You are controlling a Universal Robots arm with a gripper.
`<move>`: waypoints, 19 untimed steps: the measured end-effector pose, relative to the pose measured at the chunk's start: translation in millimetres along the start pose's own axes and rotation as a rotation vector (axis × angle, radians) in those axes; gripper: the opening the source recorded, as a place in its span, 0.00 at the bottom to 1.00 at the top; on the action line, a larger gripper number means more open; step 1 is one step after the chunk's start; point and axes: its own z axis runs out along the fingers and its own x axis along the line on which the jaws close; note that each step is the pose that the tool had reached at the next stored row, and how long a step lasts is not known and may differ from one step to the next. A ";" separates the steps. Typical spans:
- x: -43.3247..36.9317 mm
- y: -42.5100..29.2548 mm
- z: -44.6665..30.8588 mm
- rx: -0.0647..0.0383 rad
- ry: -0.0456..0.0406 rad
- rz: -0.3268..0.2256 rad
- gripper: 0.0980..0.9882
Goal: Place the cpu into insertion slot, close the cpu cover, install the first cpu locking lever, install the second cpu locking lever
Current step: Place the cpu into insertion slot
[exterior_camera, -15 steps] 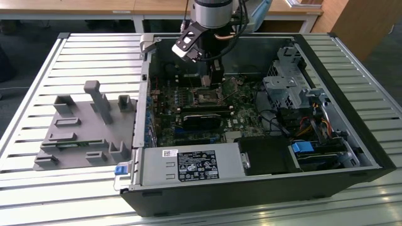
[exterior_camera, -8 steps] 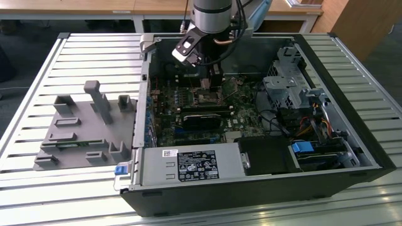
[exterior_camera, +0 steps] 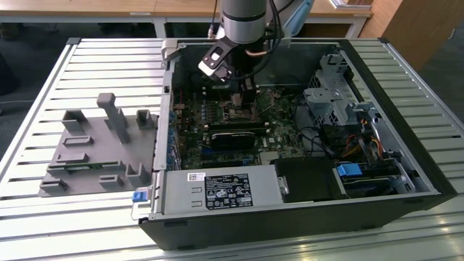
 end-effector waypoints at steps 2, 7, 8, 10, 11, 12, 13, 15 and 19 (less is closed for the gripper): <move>0.1 -0.3 3.7 0.000 0.0000 0.000 0.50; 0.1 -0.7 7.5 0.000 -0.0003 0.000 0.50; 0.1 -0.9 8.3 0.000 -0.0004 0.000 0.50; 0.2 -1.6 12.3 0.000 -0.0014 0.000 0.50; 0.3 -1.9 14.3 0.000 -0.0017 0.001 0.50; 0.4 -2.1 15.7 0.000 -0.0019 0.001 0.50; 0.5 -2.2 16.8 0.000 -0.0020 0.003 0.50; 0.5 -2.5 18.7 0.000 -0.0021 0.004 0.50; 0.5 -3.9 22.1 0.000 -0.0029 0.005 0.50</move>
